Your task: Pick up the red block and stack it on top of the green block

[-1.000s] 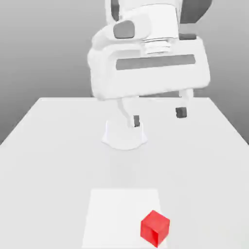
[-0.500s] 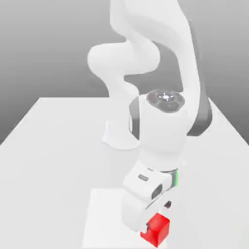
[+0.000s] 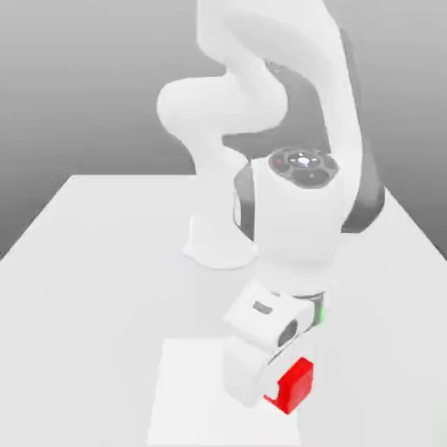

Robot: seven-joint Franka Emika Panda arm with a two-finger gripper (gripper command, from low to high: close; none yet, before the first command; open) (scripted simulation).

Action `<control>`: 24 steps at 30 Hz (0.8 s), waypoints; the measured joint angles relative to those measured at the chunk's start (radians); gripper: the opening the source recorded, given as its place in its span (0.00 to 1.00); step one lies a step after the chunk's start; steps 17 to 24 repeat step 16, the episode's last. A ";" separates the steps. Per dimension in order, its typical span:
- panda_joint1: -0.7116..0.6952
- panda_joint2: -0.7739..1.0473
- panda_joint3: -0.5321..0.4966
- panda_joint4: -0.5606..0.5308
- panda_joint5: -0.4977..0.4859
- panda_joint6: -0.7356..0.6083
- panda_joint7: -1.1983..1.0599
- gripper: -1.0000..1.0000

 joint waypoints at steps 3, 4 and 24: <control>0.069 0.043 0.041 0.106 -0.022 -0.064 0.055 0.00; 0.093 0.059 0.054 0.142 -0.028 -0.085 0.073 0.00; 0.223 0.261 0.112 0.337 -0.068 -0.075 0.171 1.00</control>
